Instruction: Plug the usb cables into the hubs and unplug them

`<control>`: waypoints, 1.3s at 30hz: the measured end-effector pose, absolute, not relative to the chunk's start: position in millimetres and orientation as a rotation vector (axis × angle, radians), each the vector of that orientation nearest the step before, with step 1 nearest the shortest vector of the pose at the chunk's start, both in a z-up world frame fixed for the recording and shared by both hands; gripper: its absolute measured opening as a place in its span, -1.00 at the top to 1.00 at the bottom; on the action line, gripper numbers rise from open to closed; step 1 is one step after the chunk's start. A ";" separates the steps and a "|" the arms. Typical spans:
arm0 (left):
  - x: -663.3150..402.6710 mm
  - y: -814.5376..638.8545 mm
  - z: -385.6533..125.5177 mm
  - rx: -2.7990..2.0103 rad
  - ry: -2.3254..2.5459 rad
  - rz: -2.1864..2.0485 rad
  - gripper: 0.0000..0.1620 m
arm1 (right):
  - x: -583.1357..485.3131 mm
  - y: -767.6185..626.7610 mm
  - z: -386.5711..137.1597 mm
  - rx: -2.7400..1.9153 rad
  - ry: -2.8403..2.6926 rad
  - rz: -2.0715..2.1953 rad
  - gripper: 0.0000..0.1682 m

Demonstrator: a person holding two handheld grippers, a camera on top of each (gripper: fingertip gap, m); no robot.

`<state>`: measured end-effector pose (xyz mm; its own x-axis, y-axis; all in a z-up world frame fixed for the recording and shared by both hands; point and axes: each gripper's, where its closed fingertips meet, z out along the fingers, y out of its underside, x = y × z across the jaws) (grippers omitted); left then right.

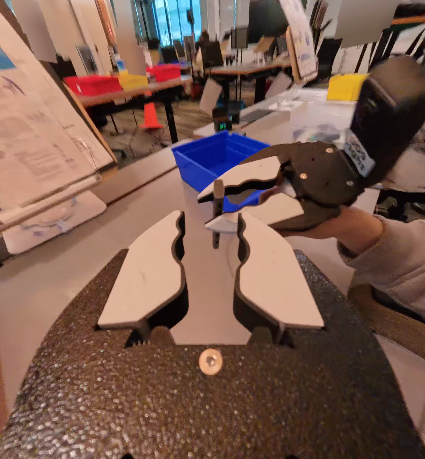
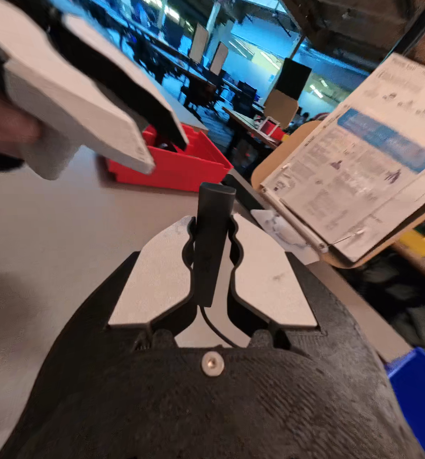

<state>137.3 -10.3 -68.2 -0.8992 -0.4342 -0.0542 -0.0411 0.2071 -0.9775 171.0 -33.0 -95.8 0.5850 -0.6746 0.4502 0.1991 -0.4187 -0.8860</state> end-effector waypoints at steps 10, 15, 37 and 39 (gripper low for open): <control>157.0 -18.7 -110.9 -0.605 2.316 -1.572 0.88 | 173.8 -4.0 -119.3 -1.832 0.236 -1.227 0.69; 193.4 17.0 -93.7 -1.187 2.017 -2.160 0.88 | 180.8 -25.0 -115.2 -1.693 0.323 -1.216 0.35; 192.4 27.6 -119.4 -1.867 2.001 -2.741 0.89 | 152.2 -31.4 -108.8 -1.598 0.120 -0.963 0.37; 188.9 24.4 -118.4 -1.844 2.046 -2.752 0.89 | 154.7 -27.3 -125.0 -1.667 0.141 -0.881 0.36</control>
